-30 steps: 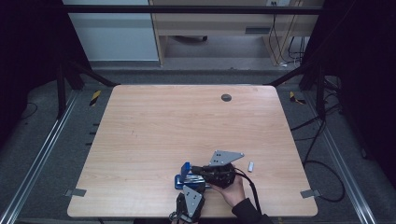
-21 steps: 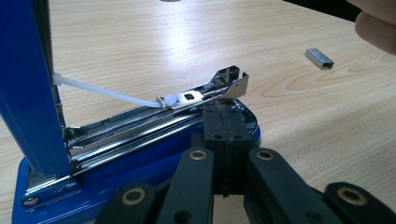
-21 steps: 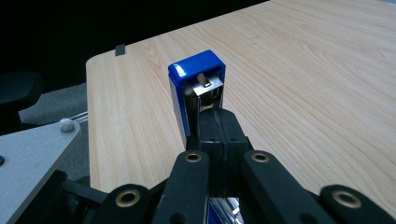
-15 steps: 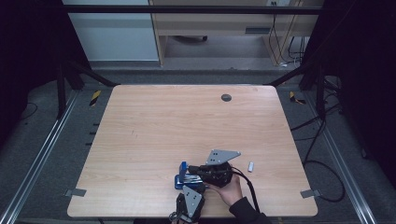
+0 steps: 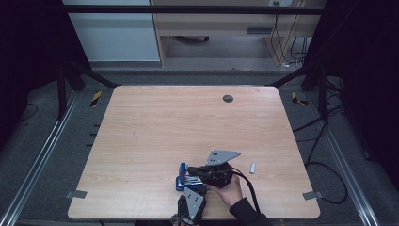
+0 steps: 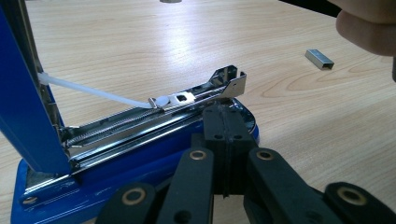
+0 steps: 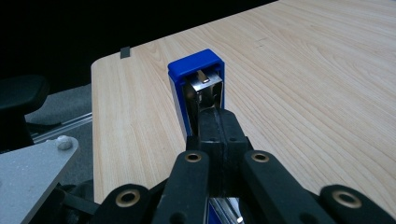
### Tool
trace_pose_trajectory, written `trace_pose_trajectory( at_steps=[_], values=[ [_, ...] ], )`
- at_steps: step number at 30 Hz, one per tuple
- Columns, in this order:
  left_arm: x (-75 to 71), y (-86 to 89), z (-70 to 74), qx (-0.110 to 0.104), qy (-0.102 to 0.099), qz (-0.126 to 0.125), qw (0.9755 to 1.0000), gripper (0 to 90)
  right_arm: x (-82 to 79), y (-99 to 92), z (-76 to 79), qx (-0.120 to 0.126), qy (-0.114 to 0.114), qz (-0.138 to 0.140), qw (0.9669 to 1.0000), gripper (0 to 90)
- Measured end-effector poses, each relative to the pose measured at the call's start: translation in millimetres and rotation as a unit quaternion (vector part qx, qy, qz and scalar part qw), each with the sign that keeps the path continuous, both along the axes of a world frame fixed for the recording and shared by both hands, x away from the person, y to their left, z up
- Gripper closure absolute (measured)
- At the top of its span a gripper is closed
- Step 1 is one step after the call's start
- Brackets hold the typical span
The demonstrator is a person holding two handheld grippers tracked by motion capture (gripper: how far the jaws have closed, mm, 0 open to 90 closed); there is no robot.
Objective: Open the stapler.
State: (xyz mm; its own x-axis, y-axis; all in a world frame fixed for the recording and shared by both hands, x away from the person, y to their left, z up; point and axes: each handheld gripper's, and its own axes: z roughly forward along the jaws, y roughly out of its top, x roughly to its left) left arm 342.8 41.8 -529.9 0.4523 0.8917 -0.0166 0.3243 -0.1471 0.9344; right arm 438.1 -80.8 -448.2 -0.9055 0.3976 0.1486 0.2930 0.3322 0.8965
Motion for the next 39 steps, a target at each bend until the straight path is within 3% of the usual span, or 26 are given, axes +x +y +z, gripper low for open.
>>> trace_pose_trajectory(
  at_steps=[1,2,3,5,9,19,23,27,39],
  values=[
    [0.6,-0.4,-0.2,0.004,0.005,0.0,1.0,89.8,0.0,0.0,0.0,0.0,0.0,0.0,1.0,90.0],
    [3.4,-2.2,-1.1,0.021,0.025,0.003,0.9995,89.9,0.2,0.2,0.0,0.001,0.0,0.0,1.0,90.0],
    [3.1,-2.2,-0.8,0.02,0.023,0.003,0.9995,89.9,0.6,2.4,0.1,0.004,0.004,0.004,1.0,90.0],
    [-2.4,0.8,-2.2,0.002,-0.008,0.01,0.9999,89.9,0.3,8.4,1.1,-0.003,-0.002,0.005,1.0,90.0],
    [-4.0,2.5,-2.7,-0.003,-0.017,0.006,0.9998,89.9,1.7,18.7,2.3,-0.01,-0.003,0.008,0.9999,90.0],
    [-1.7,7.1,-0.7,-0.038,-0.005,0.016,0.9992,89.8,1.3,7.2,-1.6,-0.013,0.0,0.0,0.9999,90.0],
    [1.6,1.1,1.1,-0.019,0.008,0.026,0.9994,89.8,1.2,6.5,-2.2,-0.011,0.0,0.001,0.9999,90.0],
    [1.1,-1.0,0.9,-0.004,0.005,0.027,0.9996,89.9,-1.4,5.5,-2.6,-0.013,0.0,0.002,0.9999,90.0],
    [1.8,-0.5,1.0,-0.007,0.009,0.02,0.9997,90.0,-1.5,5.9,-3.1,-0.009,0.003,0.002,0.9999,90.0]
  ],
)
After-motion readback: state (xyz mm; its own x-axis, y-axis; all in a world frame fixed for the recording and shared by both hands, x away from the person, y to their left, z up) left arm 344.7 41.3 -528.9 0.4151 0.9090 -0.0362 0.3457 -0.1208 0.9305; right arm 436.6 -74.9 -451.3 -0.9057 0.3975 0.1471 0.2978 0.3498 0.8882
